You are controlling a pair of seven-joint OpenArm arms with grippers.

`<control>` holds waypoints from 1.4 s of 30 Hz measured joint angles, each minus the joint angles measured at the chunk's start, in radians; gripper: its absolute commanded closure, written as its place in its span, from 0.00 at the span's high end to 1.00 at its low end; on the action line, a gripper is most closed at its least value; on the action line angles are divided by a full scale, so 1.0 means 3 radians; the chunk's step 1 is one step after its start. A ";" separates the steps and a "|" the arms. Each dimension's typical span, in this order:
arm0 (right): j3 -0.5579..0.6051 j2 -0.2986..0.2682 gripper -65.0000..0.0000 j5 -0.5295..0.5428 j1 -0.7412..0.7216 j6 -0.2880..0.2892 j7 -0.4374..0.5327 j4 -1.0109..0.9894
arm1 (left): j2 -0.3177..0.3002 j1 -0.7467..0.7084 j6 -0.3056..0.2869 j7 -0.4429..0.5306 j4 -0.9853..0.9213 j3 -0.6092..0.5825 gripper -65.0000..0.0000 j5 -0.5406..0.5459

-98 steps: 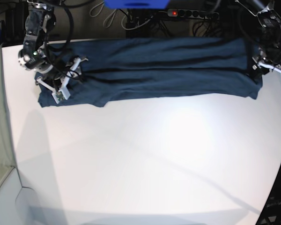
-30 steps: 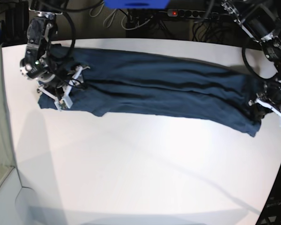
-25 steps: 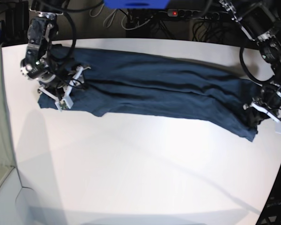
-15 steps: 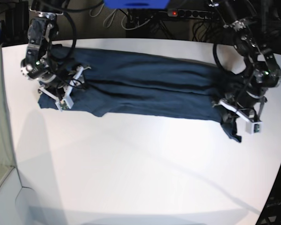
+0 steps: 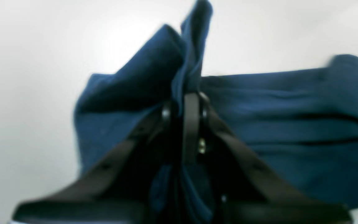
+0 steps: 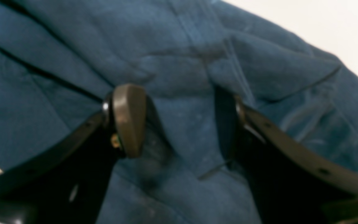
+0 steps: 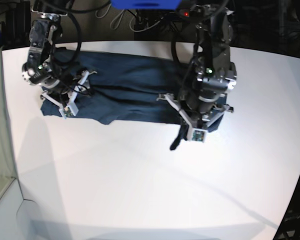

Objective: Layout the t-shirt on the table in an organized manner, then fold the t-shirt properly
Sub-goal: 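Release the strip end and move the left gripper to the strip's middle, then grasp the strip's middle with the left gripper and fold its end over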

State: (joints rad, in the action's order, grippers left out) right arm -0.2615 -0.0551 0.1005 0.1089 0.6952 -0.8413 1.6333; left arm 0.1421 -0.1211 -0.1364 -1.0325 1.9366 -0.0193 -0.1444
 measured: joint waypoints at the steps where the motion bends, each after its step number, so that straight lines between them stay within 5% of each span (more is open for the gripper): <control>1: 0.0000 0.0001 0.56 -0.0001 0.0000 0.0000 -0.0001 0.0000 | 0.0009 -0.0010 0.0037 -0.0006 -0.0001 -0.0092 0.00 -0.0015; 35: 0.0003 0.0000 0.56 -0.0001 0.0000 0.0000 -0.0001 0.0000 | 0.0022 0.0099 0.0120 0.0306 -0.0805 -0.0579 0.00 0.0009; 42: 0.0003 0.0001 0.56 -0.0001 0.0001 0.0000 -0.0003 0.0000 | 0.0015 0.0099 0.0121 0.0305 -0.0805 -0.0623 0.22 -0.0005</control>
State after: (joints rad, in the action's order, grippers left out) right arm -0.2607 -0.0547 0.1001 0.1093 0.6952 -0.8421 1.6333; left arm 0.1467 -0.0914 -0.1001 -0.9409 1.6951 -0.2062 -0.1459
